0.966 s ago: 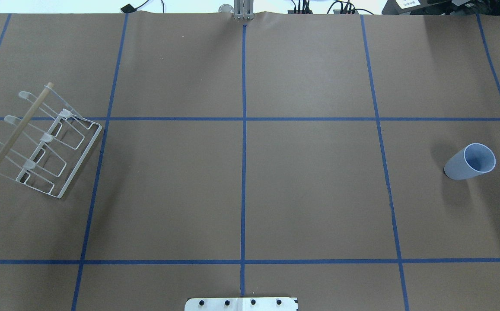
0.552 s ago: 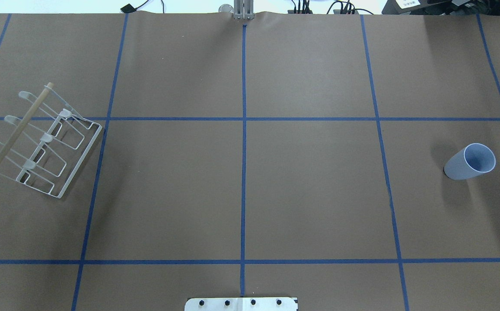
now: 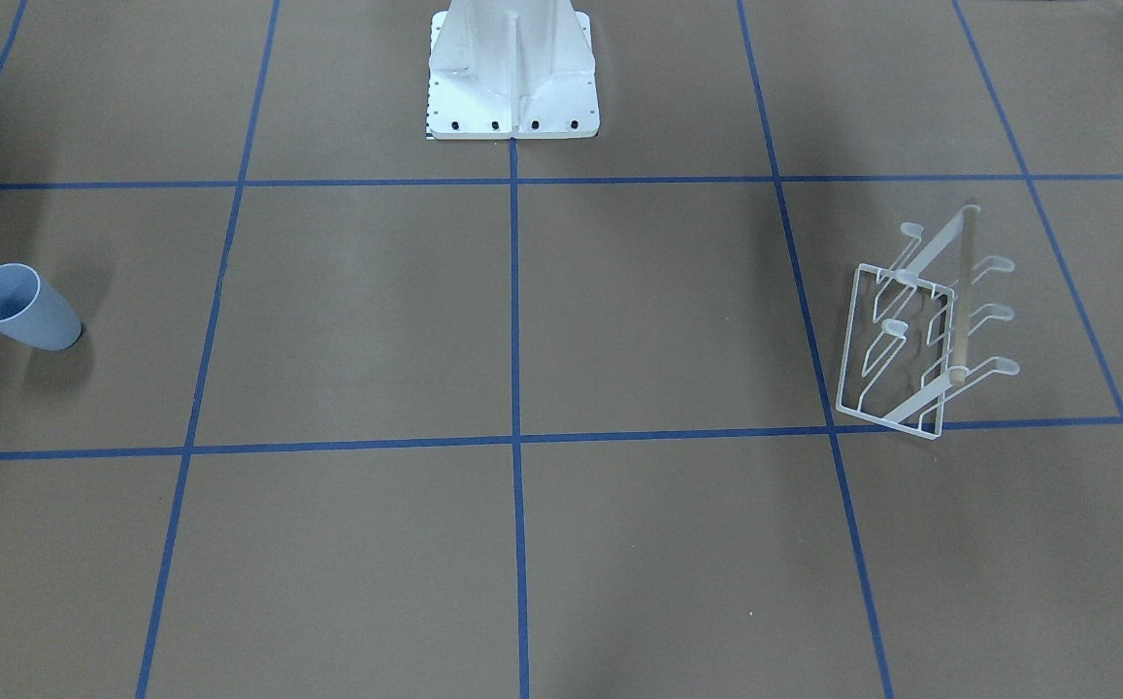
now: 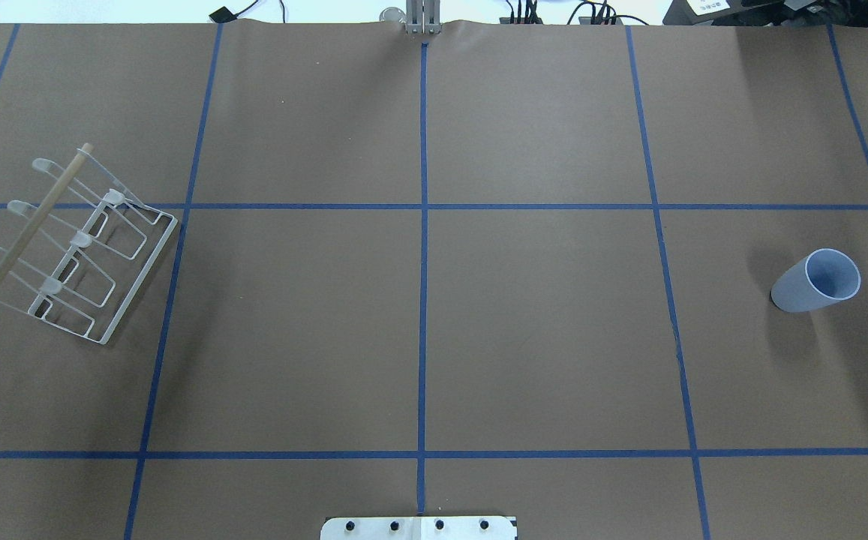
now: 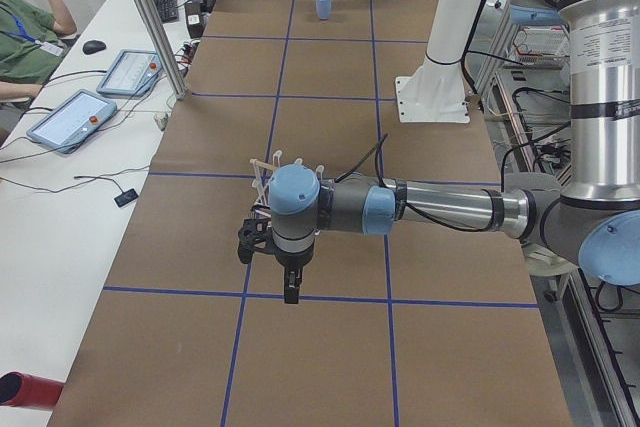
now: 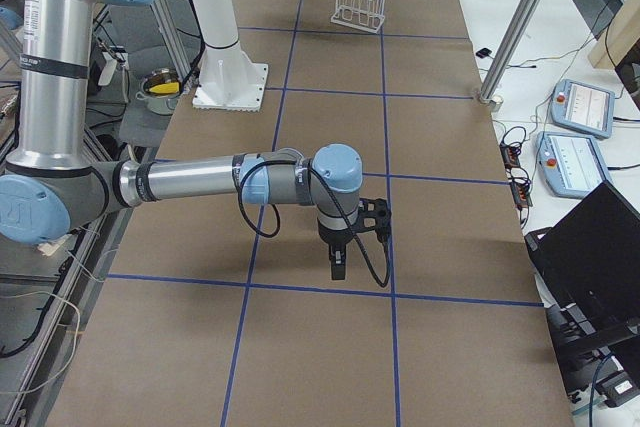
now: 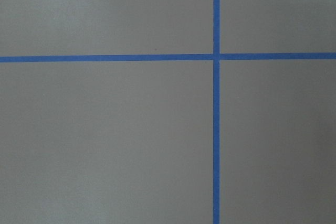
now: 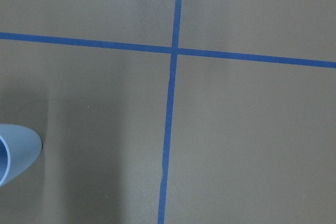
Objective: Hang cup on cup holder
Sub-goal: 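Move the right gripper toward the light blue cup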
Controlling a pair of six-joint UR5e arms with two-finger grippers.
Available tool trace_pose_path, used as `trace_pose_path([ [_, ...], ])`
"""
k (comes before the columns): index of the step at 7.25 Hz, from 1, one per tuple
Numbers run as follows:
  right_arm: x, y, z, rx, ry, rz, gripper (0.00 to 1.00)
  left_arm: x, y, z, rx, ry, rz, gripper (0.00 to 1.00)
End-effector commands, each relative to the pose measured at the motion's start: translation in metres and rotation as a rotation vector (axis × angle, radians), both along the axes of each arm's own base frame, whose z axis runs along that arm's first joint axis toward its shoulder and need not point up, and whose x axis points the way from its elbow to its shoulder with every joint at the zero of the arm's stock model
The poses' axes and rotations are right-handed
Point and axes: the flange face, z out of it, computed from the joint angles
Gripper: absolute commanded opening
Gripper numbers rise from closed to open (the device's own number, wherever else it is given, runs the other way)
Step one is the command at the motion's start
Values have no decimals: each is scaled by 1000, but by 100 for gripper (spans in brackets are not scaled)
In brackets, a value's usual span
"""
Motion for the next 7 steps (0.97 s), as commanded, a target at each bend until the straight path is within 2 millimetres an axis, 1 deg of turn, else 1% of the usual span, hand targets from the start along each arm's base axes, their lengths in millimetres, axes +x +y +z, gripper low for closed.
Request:
trace_pose_path([
  [1, 0, 0, 1, -4, 4, 1, 100, 0, 2, 3, -7, 0, -2, 99],
  [2, -1, -7, -9, 10, -7, 11, 100, 0, 5, 3, -11, 6, -4, 99],
  [3, -1, -20, -23, 39, -7, 8, 100, -1, 6, -2, -1, 9, -5, 99],
  [4, -1, -21, -22, 38, -9, 9, 100, 1, 5, 2, -8, 9, -1, 99],
  [5, -1, -12, -2, 5, -6, 3, 100, 2, 5, 0, -4, 11, -1, 99],
  [6, -1, -13, -4, 48, -8, 2, 100, 2, 5, 5, -5, 10, 6, 99],
  [7, -3, -10, 0, 53, -18, 7, 100, 3, -4, -11, 23, 11, 1, 99],
])
